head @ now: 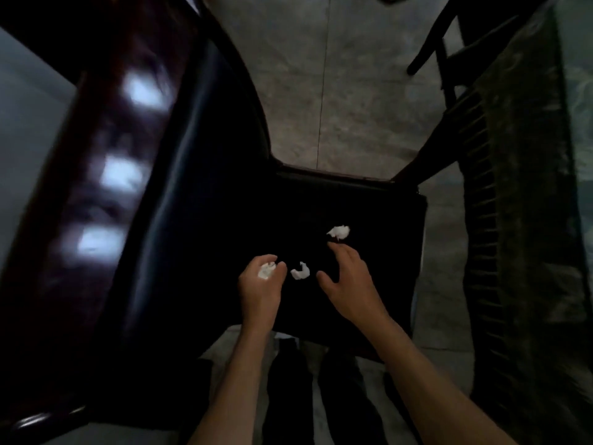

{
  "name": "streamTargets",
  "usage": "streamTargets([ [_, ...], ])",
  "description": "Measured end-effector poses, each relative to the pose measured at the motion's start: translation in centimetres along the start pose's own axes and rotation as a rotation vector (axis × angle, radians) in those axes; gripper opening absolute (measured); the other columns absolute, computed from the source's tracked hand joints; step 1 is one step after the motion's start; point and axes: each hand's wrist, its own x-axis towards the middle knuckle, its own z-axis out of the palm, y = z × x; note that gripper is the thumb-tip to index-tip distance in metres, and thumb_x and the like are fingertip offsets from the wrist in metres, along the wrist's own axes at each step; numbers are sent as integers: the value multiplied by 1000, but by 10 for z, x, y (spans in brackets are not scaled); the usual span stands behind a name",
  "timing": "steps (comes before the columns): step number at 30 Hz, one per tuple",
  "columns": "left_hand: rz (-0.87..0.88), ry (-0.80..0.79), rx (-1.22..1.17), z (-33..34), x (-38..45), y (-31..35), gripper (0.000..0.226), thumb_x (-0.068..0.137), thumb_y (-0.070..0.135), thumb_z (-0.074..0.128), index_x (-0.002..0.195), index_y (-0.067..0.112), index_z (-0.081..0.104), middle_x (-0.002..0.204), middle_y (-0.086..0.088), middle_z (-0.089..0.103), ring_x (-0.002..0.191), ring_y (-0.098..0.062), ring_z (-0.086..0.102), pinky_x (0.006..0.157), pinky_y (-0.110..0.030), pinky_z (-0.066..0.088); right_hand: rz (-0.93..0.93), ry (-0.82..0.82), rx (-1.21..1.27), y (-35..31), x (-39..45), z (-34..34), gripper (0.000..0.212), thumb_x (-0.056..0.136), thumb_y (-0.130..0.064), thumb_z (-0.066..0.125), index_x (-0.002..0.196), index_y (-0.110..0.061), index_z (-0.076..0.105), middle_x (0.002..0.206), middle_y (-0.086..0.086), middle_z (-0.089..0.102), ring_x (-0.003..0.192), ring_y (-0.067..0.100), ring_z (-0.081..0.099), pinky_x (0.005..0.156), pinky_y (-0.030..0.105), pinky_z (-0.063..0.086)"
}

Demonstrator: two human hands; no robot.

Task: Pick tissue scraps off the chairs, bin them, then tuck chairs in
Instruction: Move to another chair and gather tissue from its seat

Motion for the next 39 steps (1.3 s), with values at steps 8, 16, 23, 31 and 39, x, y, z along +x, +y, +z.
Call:
streamTargets([
  [8, -298, 46, -338, 36, 31, -71, 8, 88, 20, 69, 96, 21, 70, 92, -8, 71, 73, -16, 69, 54, -22, 52, -27, -32, 35, 30, 37, 80, 58, 95, -36, 59, 145, -18, 37, 143, 8, 43, 118, 24, 54, 92, 34, 48],
  [16, -351, 75, -603, 47, 43, -105, 5, 93, 14, 64, 96, 16, 67, 73, 3, 71, 67, -10, 68, 57, -25, 55, -111, 21, -59, 45, 61, 120, 31, 97, -27, 58, 121, -8, 52, 115, 11, 49, 87, 24, 58, 68, 31, 49],
  [23, -499, 16, -903, 47, 51, -101, 10, 96, 17, 57, 100, 12, 65, 86, -2, 67, 74, -13, 69, 61, -25, 57, -18, 27, 88, 54, 68, 120, 17, 96, -22, 61, 102, -7, 65, 100, 10, 56, 83, 21, 58, 69, 27, 50],
  [31, -544, -22, -1073, 56, 55, -88, 20, 99, 32, 51, 95, 17, 63, 80, 1, 69, 81, -15, 66, 77, -31, 56, 137, 54, 579, 30, 33, 88, 13, 85, -19, 73, 93, -19, 64, 84, -3, 67, 76, 10, 65, 68, 30, 56],
  [39, -500, -89, -1024, 72, 49, -76, 11, 86, 22, 63, 88, 10, 64, 85, -4, 68, 84, -21, 69, 74, -34, 57, 49, -44, 523, 18, 19, 94, 9, 81, -11, 75, 85, -14, 68, 96, -1, 61, 86, 3, 60, 73, 13, 48],
])
